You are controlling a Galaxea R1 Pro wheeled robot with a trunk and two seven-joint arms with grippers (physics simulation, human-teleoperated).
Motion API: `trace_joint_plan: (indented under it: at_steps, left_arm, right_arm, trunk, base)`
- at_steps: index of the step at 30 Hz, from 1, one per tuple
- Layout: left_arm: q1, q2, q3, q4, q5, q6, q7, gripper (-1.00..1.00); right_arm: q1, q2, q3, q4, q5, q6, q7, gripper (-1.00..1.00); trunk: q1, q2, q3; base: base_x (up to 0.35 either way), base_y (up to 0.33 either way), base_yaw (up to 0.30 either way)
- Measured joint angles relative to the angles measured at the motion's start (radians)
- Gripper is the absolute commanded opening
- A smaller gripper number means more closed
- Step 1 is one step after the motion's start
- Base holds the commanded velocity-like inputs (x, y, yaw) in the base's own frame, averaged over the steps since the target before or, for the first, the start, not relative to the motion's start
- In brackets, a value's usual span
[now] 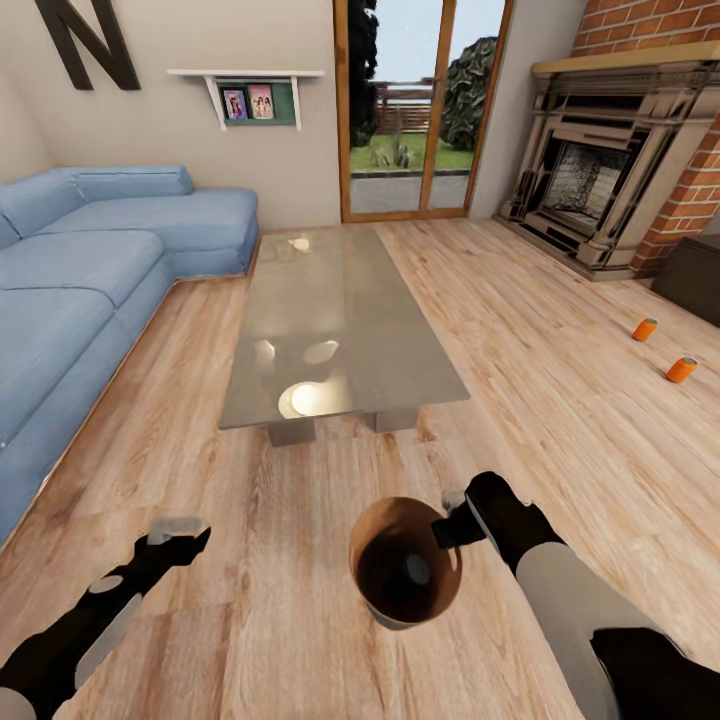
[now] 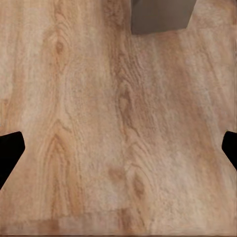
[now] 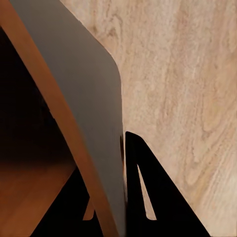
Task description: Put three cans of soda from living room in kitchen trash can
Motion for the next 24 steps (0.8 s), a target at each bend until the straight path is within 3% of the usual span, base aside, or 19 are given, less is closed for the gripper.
trace_joint_plan:
  at_steps: [2,6,9,14,24]
  left_arm:
    - [0.003,-0.008,0.0,0.016,0.001,-0.018,-0.006,1.0]
    - [0.005,-0.033,0.0,0.033,-0.003,-0.036,-0.007,1.0]
    - [0.006,-0.047,0.004,0.044,0.0,-0.042,-0.011,1.0]
    - [0.006,-0.055,0.005,0.053,-0.002,-0.043,-0.014,1.0]
    - [0.006,-0.056,0.005,0.055,-0.002,-0.045,-0.009,1.0]
  right_arm:
    - [0.01,0.002,-0.004,-0.009,-0.01,-0.008,-0.02,-1.0]
    - [0.018,0.002,-0.007,-0.017,0.011,-0.018,-0.045,-1.0]
    - [0.019,0.003,-0.019,-0.02,-0.009,-0.014,-0.047,-1.0]
    - [0.02,0.002,-0.053,-0.021,-0.004,-0.01,-0.052,-1.0]
    - [0.021,0.005,-0.063,-0.022,-0.006,-0.006,-0.051,-1.0]
  trunk:
    - [0.0,0.0,0.0]
    - [0.0,0.0,0.0]
    - [0.0,0.0,0.0]
    - [0.0,0.0,0.0]
    - [0.0,0.0,0.001]
  base:
    - [0.0,0.0,0.0]
    - [0.0,0.0,0.0]
    - [0.016,-0.005,0.0]
    - [0.132,-0.171,0.0]
    - [0.183,-0.275,-0.052]
